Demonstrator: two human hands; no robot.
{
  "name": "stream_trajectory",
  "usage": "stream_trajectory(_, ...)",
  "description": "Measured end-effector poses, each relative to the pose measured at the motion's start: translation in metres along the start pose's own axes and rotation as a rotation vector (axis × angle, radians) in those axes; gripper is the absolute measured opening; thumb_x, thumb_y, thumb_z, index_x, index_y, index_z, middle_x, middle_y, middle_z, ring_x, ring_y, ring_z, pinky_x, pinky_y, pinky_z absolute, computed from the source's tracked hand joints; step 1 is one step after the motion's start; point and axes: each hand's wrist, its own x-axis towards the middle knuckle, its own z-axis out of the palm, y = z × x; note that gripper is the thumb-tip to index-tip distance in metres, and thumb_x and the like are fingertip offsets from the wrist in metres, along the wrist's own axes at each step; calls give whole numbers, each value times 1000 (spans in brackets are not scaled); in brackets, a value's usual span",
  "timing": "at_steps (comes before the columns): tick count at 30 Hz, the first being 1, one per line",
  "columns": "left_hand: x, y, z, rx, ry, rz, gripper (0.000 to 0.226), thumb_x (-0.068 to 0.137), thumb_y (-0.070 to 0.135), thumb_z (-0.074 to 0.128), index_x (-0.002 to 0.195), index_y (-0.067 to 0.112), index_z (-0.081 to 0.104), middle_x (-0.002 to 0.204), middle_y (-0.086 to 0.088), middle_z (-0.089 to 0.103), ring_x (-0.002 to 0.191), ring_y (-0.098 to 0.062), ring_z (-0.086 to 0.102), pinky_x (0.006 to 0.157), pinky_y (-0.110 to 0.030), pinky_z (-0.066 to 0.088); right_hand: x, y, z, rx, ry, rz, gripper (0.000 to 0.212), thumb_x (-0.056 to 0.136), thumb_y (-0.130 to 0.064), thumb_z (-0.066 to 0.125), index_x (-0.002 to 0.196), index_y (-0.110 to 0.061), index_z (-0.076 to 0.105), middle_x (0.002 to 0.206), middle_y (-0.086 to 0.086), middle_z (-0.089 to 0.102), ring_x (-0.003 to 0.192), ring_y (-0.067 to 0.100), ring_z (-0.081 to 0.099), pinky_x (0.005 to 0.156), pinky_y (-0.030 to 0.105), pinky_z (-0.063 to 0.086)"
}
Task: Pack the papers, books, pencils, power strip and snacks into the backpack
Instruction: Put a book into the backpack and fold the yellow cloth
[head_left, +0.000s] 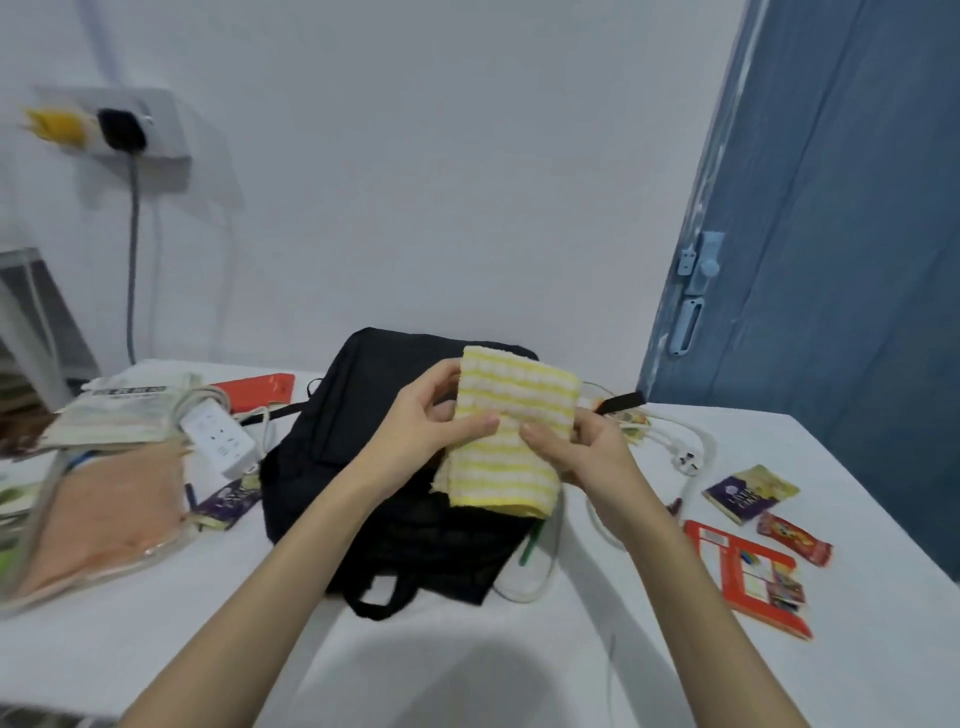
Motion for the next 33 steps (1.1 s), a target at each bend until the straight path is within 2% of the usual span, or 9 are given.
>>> stream_trajectory(3, -7, -9, -53, 203, -61, -65, 34, 81, 10, 69, 112, 19, 61, 116, 2, 64, 96, -11, 64, 80, -17, 49, 12, 12, 19, 68, 100, -1, 40, 66, -22, 72, 105, -13, 66, 106, 5, 72, 99, 20, 68, 87, 35, 54)
stream_trajectory(7, -19, -26, -126, 700, -370, -284, 37, 69, 21, 82, 101, 31, 66, 122, 20, 53, 105, 18, 47, 83, 3, 31, 17, 21, 32, 280, 189, 27, 31, 76, -16, 63, 107, -12, 64, 102, 2, 73, 91, 16, 70, 73, 26, 58)
stream_trajectory(11, -22, -47, -172, 882, -574, -393, 42, 67, 21, 83, 97, 42, 63, 127, 24, 45, 115, 10, 39, 89, 1, 24, 15, 26, 42, 543, 190, 84, 35, 80, -26, 58, 113, -14, 61, 105, 4, 72, 94, 20, 70, 80, 39, 57)
stream_trajectory(16, 0, -49, -186, 720, -491, -284, 22, 63, 27, 83, 67, 45, 70, 100, 11, 65, 87, 5, 60, 78, -4, 39, 9, 29, 56, 599, 207, 145, 55, 66, -27, 73, 117, -12, 60, 103, 6, 73, 88, 22, 72, 66, 39, 60)
stream_trajectory(19, 26, -54, -182, 901, -62, -73, 4, 78, 21, 74, 82, 21, 73, 90, -4, 62, 79, -15, 55, 71, -18, 38, 9, 29, 56, 684, 215, 131, 42, 71, -21, 67, 112, -10, 64, 104, 8, 72, 90, 25, 71, 69, 43, 59)
stream_trajectory(23, 48, -66, -167, 1026, 292, 69, 22, 90, 16, 59, 105, 1, 65, 92, -16, 58, 91, -31, 56, 80, -33, 39, 6, 31, 53, 631, 171, 115, 44, 66, -21, 76, 107, -7, 69, 110, 12, 70, 97, 28, 69, 74, 43, 58)
stream_trajectory(26, 41, -82, -165, 882, 57, 48, 34, 83, 28, 67, 106, 10, 50, 85, -2, 52, 83, -20, 53, 75, -27, 38, 6, 40, 53, 522, 198, 172, 73, 60, -24, 85, 124, -5, 57, 118, 14, 66, 104, 31, 66, 85, 50, 54)
stream_trajectory(29, 30, -100, -177, 1136, -316, 66, 73, 65, 45, 79, 121, 14, 45, 115, 3, 48, 104, -14, 49, 88, -25, 39, 7, 52, 46, 513, 219, 202, 98, 46, -25, 93, 133, -6, 49, 126, 15, 61, 112, 33, 61, 89, 51, 51)
stream_trajectory(33, 52, -92, -193, 1234, -135, 139, 46, 86, 39, 62, 120, 9, 55, 115, -11, 63, 105, -28, 60, 86, -34, 44, 2, 45, 50, 344, 125, 394, 51, 64, -15, 80, 110, -1, 63, 101, 16, 71, 86, 27, 71, 70, 35, 59)
